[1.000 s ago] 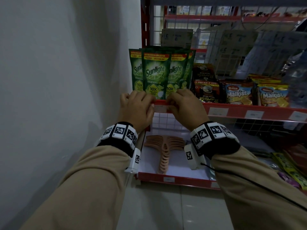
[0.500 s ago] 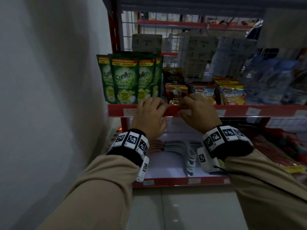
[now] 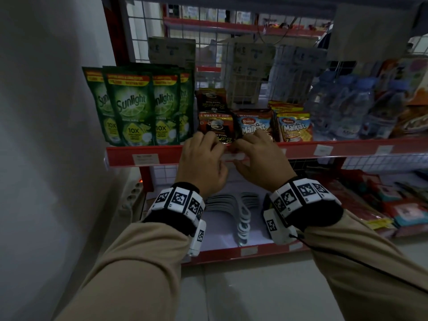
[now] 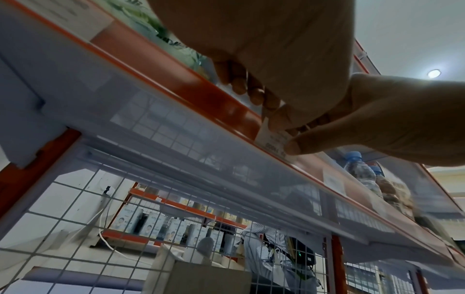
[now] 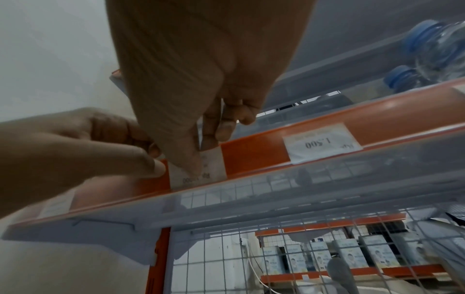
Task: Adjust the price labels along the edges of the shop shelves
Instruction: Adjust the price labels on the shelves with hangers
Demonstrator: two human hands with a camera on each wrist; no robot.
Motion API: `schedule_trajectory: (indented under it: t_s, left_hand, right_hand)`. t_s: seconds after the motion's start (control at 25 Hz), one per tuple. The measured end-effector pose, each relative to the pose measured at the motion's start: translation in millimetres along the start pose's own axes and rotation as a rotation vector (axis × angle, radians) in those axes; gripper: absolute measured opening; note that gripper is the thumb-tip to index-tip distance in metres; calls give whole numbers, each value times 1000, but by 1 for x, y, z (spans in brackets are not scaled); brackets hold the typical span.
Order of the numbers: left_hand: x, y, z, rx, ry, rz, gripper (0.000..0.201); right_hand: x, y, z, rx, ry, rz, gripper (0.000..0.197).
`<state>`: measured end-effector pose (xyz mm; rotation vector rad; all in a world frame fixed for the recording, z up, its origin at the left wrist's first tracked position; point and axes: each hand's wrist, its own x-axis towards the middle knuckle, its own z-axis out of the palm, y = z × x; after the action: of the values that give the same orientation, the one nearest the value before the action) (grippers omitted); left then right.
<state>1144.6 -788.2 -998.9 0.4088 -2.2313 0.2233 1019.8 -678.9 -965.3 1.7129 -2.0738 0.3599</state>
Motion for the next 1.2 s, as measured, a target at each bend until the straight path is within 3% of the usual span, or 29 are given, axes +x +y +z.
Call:
schedule_trajectory:
  t_s: [0.32,0.56,0.72,0.88,1.0,1.08,1.2]
  left_hand:
    - [0,-1,0,-154,9,-32,23]
    - [4,-1,-5,-332,24,-164,33]
    - [6,3,-6,-335,36,-204,33]
    - [8,2,-7,-356,19,-233,24]
    - [8,1,-9,-307,-28,-227,19]
    - [8,2,-10,-299,-42,-214,22]
    - [7,4,-12,-326,-20,-216,32]
  right_hand:
    - [16,9,-9,336,-7,99,9]
    - [15,9,-11,967,226,306,10]
    - [14,0,-9,1277,263,401,16]
    - [11,-4,-3,1257,221,402,14]
    - [11,0,-5,1135,232,364,24]
    - [11,3,-7,1012,250,274,26]
    - [11,3,-6,1118,222,255,25]
